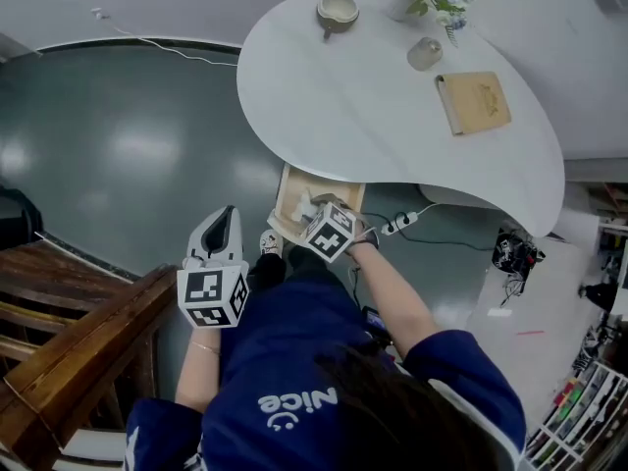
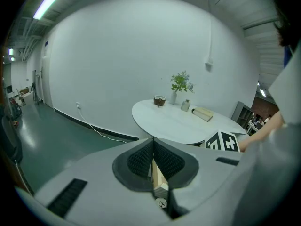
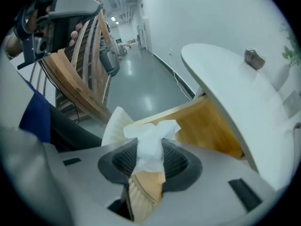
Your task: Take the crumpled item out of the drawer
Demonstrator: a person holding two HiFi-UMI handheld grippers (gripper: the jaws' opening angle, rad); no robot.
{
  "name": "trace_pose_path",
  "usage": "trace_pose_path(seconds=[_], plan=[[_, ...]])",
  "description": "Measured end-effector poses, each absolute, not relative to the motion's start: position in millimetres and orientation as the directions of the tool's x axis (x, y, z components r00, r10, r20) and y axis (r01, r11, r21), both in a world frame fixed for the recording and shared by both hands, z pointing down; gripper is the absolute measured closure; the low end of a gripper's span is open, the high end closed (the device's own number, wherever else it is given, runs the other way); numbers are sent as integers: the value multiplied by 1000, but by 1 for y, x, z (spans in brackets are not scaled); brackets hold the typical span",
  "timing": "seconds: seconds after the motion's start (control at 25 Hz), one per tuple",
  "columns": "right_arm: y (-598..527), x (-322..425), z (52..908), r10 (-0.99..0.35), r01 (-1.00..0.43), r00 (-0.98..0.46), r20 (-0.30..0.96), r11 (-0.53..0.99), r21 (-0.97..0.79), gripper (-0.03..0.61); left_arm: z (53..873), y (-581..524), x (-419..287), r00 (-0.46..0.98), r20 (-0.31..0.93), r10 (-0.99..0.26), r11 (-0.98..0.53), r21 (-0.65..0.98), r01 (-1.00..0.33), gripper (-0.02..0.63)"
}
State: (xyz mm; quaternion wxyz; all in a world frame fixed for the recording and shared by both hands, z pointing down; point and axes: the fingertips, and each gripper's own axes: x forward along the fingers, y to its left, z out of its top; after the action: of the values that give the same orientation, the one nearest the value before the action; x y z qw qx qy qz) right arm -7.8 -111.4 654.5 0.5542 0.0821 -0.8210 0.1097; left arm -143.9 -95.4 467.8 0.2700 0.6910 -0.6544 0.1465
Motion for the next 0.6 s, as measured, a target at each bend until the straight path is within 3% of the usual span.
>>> trace_pose_path(seconds=[0.6], plan=[[-101,6,587,-135,-424,-461,877,902,-84,434,455,-104,-130,188,499,-846,-78,234,-969,610]])
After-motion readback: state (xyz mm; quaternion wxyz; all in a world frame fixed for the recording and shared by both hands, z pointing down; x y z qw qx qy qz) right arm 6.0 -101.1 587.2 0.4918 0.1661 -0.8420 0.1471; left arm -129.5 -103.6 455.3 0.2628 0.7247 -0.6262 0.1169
